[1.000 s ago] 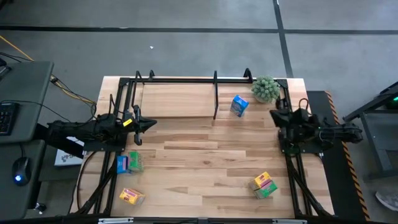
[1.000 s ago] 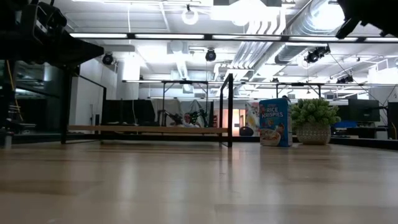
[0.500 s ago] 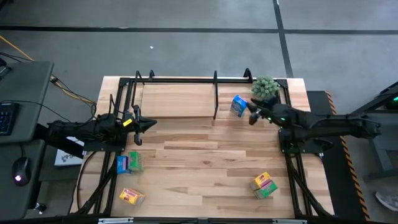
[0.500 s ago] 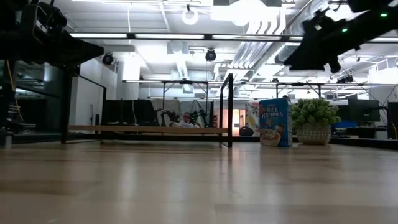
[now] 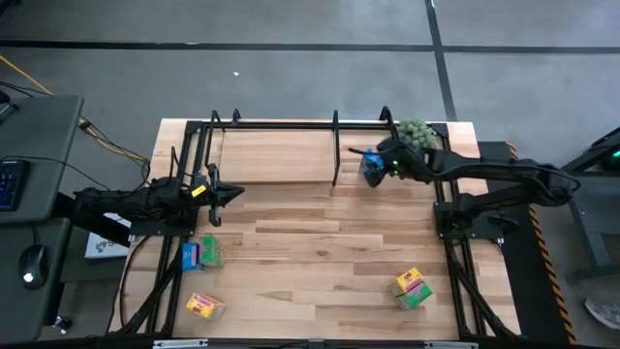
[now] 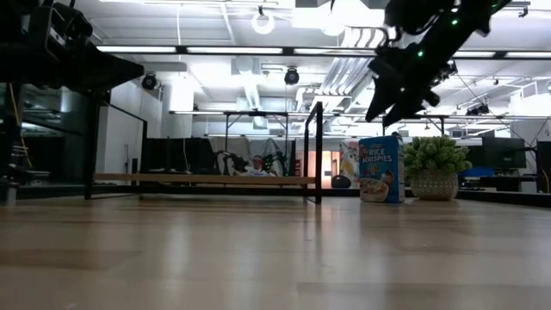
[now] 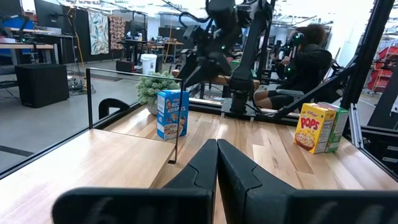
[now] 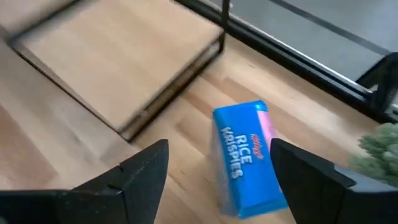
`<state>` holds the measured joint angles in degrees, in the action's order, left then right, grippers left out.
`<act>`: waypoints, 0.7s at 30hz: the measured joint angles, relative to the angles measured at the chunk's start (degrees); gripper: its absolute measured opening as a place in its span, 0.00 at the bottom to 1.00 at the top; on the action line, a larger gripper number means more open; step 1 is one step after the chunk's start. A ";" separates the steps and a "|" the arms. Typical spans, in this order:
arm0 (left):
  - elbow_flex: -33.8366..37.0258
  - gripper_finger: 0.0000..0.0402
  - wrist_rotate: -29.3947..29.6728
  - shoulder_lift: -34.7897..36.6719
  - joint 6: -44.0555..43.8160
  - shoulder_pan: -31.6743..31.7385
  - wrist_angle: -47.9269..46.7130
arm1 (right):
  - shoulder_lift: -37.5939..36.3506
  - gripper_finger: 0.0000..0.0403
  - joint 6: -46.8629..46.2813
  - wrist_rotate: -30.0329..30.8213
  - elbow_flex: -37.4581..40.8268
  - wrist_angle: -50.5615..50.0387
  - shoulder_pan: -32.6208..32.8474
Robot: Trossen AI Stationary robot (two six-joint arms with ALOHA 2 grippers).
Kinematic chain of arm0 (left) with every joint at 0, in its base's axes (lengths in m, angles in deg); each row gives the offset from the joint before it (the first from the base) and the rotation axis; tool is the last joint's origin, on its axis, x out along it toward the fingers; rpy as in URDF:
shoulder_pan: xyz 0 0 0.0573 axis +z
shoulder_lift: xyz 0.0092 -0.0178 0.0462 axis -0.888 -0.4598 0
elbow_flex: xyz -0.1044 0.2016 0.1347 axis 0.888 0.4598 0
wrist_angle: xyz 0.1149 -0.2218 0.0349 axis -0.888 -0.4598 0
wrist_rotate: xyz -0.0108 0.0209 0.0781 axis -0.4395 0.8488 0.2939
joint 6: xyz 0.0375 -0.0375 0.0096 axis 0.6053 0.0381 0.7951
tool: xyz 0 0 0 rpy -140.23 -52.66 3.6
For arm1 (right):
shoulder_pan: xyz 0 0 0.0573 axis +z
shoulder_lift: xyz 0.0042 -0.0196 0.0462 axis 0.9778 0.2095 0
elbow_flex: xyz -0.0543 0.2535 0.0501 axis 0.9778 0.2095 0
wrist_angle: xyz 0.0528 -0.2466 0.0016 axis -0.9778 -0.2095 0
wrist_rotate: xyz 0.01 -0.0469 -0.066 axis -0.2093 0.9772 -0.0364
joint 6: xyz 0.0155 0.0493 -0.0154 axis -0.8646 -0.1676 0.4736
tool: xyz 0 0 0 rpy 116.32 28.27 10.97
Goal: Stack cereal on shelf
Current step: Put the top blue cereal box on the shelf
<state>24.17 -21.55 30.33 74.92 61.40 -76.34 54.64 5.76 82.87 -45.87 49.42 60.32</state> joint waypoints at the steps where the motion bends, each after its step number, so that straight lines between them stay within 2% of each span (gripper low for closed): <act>1: 0.00 0.01 0.00 -0.01 0.00 0.00 0.00 | 1.11 0.68 0.80 0.84 -0.28 -0.29 -0.27; 9: 0.01 0.01 0.00 -0.01 0.00 0.01 0.00 | 6.48 0.68 3.50 3.85 -1.74 -0.51 -1.78; 14: 0.00 0.01 0.00 -0.01 0.00 -0.01 0.00 | 9.29 0.68 3.40 0.56 -1.74 -2.79 -3.09; 21: -0.01 0.01 0.00 -0.01 0.00 0.00 0.00 | 12.17 0.65 3.38 -0.36 -1.74 -2.99 -3.45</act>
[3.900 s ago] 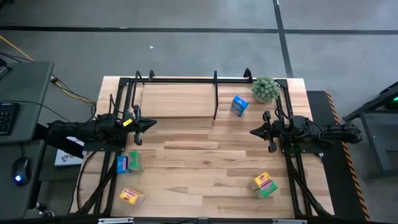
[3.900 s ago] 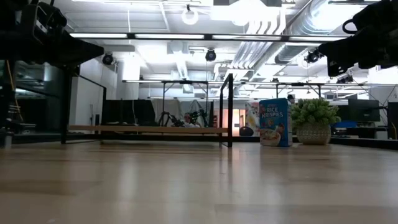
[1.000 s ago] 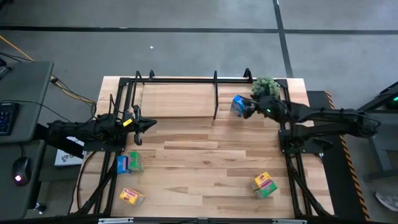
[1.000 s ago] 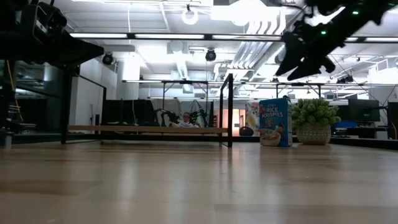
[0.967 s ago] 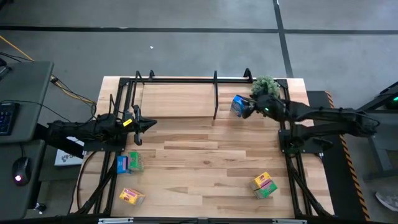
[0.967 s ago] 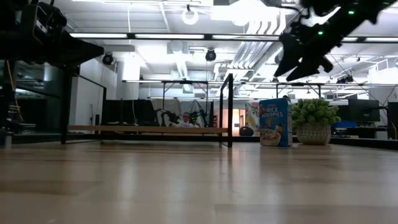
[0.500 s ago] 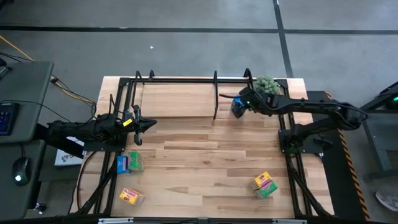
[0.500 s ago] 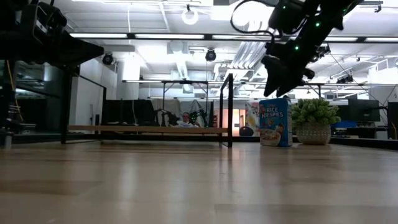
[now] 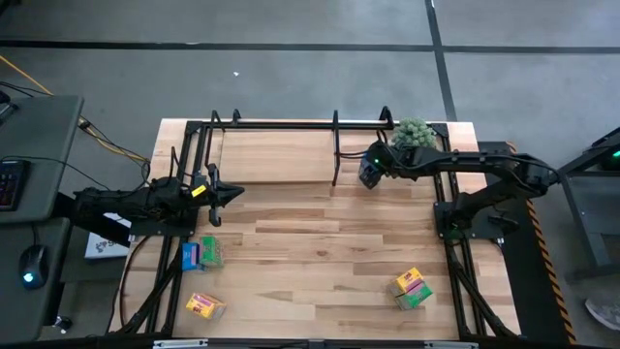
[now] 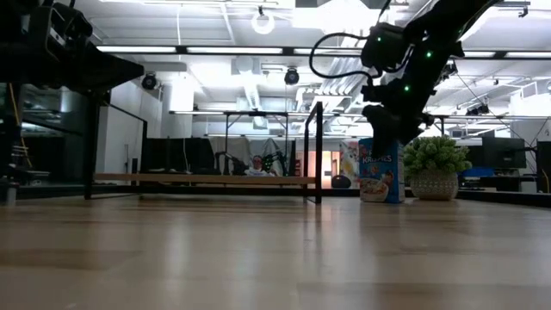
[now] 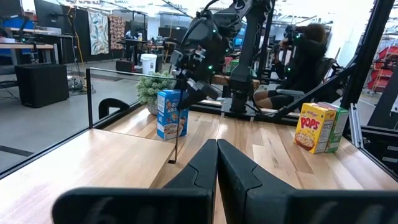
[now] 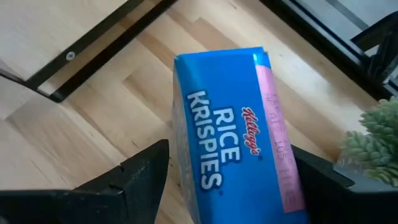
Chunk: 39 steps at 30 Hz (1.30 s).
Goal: Stack cereal on shelf
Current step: Put the top blue cereal box on the shelf
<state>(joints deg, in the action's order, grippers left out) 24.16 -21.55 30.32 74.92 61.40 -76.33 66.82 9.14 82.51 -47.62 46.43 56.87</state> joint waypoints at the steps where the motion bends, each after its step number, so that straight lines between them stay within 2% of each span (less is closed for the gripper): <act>1: 0.00 0.01 0.00 0.01 -0.01 0.00 0.02 | 0.01 0.63 -0.05 0.00 0.00 -0.05 0.00; 7: 0.00 0.01 0.00 0.00 -0.01 0.00 0.02 | -1.82 0.38 0.06 -0.38 -0.39 -0.60 0.00; 10: 0.00 0.01 0.00 0.00 0.00 -0.01 0.00 | -3.67 0.25 0.18 -1.83 -2.76 -3.65 0.00; 12: 0.02 0.01 0.02 0.00 0.00 -0.01 0.00 | -5.19 0.21 0.40 -3.89 -5.71 -6.03 0.05; 15: 0.01 0.01 0.00 0.00 0.00 0.00 0.02 | -7.08 0.20 0.05 -6.63 -12.04 -8.88 0.70; 18: 0.00 0.01 0.00 0.00 -0.01 -0.01 0.00 | -7.84 0.24 0.58 -6.70 -19.82 -9.46 2.48; 26: 0.01 0.01 0.00 0.01 0.00 -0.01 0.02 | -4.36 0.25 6.11 6.18 -38.12 -5.48 9.99; 32: 0.00 0.01 0.00 0.02 0.00 0.01 0.02 | 8.14 0.25 0.17 6.42 -46.29 -6.83 10.99; 39: 0.00 0.01 0.00 0.02 0.00 -0.01 0.02 | 26.31 0.25 -6.44 6.26 -58.94 -12.82 7.56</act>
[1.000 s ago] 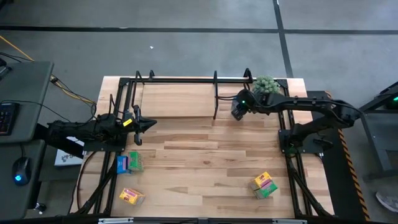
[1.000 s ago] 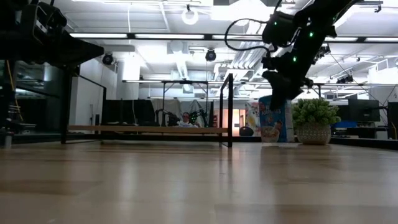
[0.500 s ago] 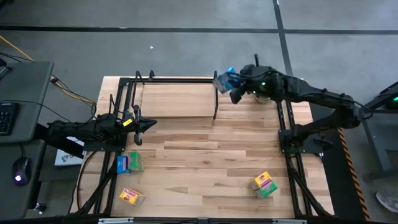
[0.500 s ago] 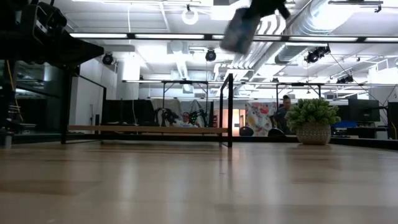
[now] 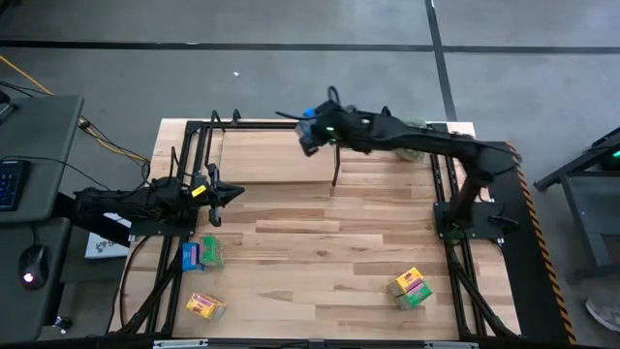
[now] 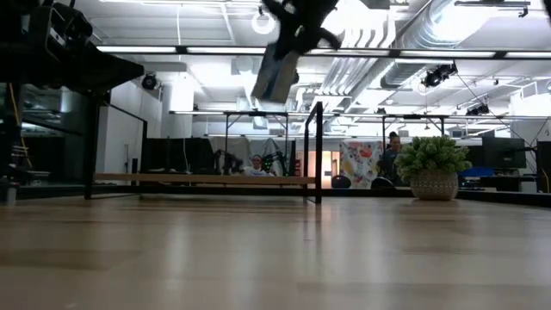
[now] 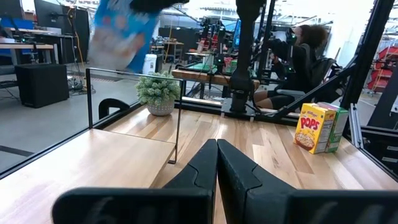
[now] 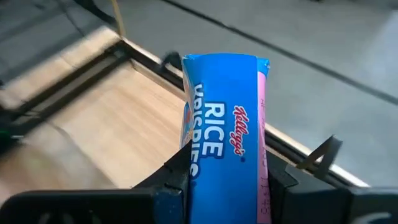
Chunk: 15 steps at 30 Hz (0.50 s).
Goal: Stack cereal on shelf
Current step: Put the top blue cereal box on the shelf
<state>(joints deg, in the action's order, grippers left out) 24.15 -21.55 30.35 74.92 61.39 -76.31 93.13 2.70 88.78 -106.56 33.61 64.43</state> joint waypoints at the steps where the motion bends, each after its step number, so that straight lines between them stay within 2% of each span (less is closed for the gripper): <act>1: 0.02 0.01 0.00 0.00 0.00 0.00 0.00 | 2.34 0.25 -0.89 0.51 -2.01 -1.49 -0.57; 7: 0.02 0.01 0.00 -0.02 0.00 0.01 -0.01 | 13.69 0.24 -8.66 7.36 -11.33 -11.99 -3.22; 15: 0.02 0.01 0.00 -0.02 -0.02 0.02 -0.02 | 20.32 0.24 -14.89 4.92 -12.84 -14.55 -3.84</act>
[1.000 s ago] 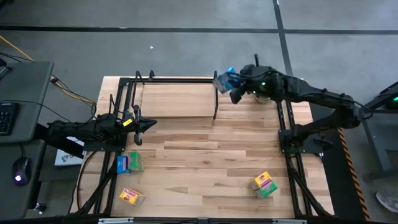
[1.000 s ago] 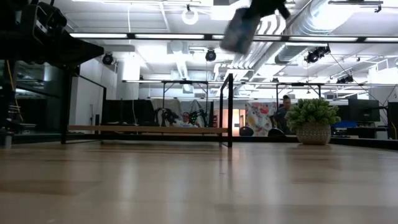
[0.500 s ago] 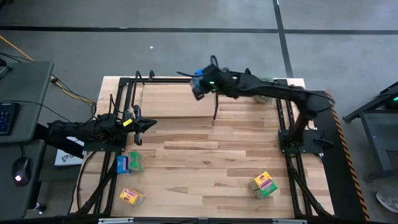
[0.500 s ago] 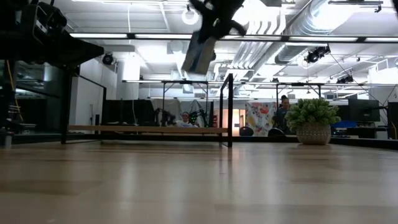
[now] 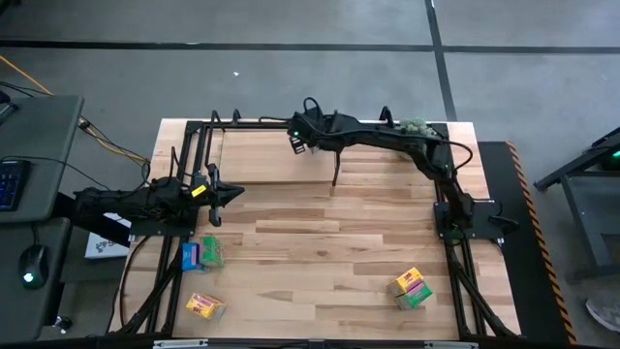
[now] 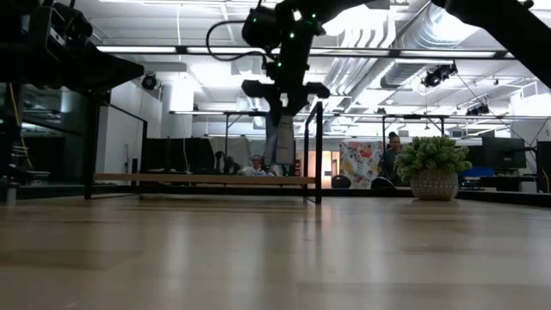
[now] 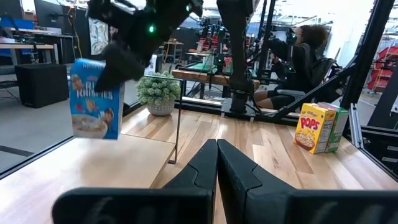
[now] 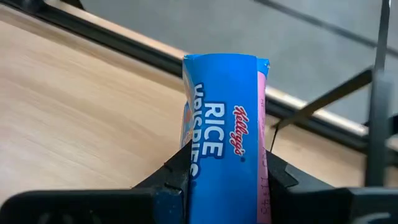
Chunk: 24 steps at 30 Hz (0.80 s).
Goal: Stack cereal on shelf
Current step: Put the top blue cereal box on the shelf
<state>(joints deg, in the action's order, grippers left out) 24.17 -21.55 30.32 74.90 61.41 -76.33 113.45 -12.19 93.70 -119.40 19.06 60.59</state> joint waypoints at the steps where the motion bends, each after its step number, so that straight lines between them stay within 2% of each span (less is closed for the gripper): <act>1: 0.01 0.01 0.00 0.00 0.02 -0.02 0.02 | 0.44 0.24 -0.92 0.08 0.00 -0.19 0.00; 18: -0.01 0.01 0.00 0.00 0.02 0.00 0.02 | 1.15 0.24 -12.85 2.49 0.04 -4.05 -0.70; 24: 0.00 0.01 0.00 0.00 0.02 -0.02 0.00 | 1.15 0.24 -10.29 1.84 0.04 -3.56 -0.70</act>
<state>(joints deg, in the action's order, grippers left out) 24.17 -21.55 30.32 74.92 61.39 -76.33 114.60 -22.49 95.54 -119.35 15.50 59.89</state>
